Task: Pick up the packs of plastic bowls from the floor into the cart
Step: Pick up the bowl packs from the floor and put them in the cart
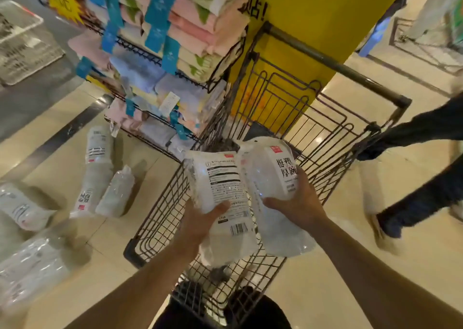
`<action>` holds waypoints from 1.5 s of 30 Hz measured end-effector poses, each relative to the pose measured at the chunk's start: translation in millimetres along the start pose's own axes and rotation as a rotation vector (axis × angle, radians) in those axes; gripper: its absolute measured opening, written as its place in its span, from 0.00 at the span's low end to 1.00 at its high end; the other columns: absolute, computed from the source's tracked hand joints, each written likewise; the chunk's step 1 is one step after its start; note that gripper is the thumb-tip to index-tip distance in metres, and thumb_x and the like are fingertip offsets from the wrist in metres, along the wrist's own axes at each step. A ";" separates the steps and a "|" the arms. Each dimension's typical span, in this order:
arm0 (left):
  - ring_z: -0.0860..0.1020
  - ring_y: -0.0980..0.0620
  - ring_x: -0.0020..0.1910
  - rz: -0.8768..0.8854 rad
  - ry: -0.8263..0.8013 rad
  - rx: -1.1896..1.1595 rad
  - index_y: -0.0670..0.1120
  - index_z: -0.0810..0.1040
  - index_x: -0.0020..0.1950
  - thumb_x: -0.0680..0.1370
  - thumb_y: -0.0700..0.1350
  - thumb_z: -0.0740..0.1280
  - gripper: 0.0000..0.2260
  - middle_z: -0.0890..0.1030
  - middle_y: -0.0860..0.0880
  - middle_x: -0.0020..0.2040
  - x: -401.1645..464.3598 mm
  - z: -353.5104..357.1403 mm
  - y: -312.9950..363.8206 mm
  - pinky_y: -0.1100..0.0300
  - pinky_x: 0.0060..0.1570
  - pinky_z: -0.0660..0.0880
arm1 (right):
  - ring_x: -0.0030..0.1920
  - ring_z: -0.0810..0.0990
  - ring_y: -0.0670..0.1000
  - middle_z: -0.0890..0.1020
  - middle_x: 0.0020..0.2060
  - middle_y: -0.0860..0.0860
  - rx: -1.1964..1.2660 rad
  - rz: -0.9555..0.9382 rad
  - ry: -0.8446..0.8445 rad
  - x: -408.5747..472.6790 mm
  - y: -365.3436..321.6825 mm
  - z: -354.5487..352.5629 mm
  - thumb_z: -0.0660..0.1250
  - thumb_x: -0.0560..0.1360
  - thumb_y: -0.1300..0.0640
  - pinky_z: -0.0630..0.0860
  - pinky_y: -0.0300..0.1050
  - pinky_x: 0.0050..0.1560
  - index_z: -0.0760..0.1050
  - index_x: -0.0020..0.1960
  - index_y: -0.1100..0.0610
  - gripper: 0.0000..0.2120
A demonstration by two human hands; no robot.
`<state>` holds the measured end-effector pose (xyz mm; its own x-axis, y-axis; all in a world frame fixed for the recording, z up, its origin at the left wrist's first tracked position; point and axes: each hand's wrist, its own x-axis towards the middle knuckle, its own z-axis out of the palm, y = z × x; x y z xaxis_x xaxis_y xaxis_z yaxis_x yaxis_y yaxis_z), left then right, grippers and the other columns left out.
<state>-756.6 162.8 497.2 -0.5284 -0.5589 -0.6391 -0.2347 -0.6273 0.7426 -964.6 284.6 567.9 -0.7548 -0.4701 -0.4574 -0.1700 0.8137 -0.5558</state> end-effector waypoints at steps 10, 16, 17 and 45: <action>0.67 0.37 0.78 -0.199 0.518 -0.174 0.47 0.51 0.84 0.71 0.55 0.81 0.52 0.67 0.42 0.81 80.3 82.8 -55.2 0.41 0.77 0.63 | 0.67 0.75 0.63 0.74 0.68 0.57 -0.445 -0.198 -0.230 160.8 11.2 37.0 0.82 0.61 0.36 0.77 0.62 0.66 0.51 0.82 0.42 0.59; 0.69 0.40 0.78 -0.259 0.612 -0.156 0.46 0.54 0.83 0.70 0.58 0.81 0.52 0.68 0.43 0.79 137.4 99.1 -74.8 0.48 0.74 0.67 | 0.74 0.66 0.65 0.68 0.73 0.60 -0.627 -0.365 -0.198 217.7 13.6 64.3 0.80 0.66 0.39 0.67 0.63 0.74 0.48 0.84 0.46 0.58; 0.71 0.40 0.76 -0.263 0.613 -0.137 0.47 0.56 0.82 0.69 0.58 0.82 0.51 0.70 0.44 0.77 145.7 99.4 -80.5 0.47 0.73 0.69 | 0.75 0.65 0.66 0.67 0.74 0.61 -0.642 -0.389 -0.171 224.1 16.7 71.0 0.80 0.66 0.39 0.66 0.64 0.76 0.49 0.84 0.47 0.57; 0.81 0.57 0.52 -0.012 0.721 0.498 0.52 0.83 0.62 0.82 0.48 0.68 0.10 0.84 0.56 0.54 -227.8 -156.7 -79.0 0.68 0.51 0.75 | 0.48 0.86 0.50 0.88 0.43 0.45 -0.282 -0.374 -0.558 -113.1 -42.2 79.6 0.70 0.81 0.49 0.76 0.50 0.58 0.83 0.46 0.43 0.06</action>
<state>-489.9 254.6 552.8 0.0813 -0.8661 -0.4932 -0.6552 -0.4193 0.6284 -821.7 276.2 587.9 -0.1916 -0.7770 -0.5997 -0.5670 0.5864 -0.5786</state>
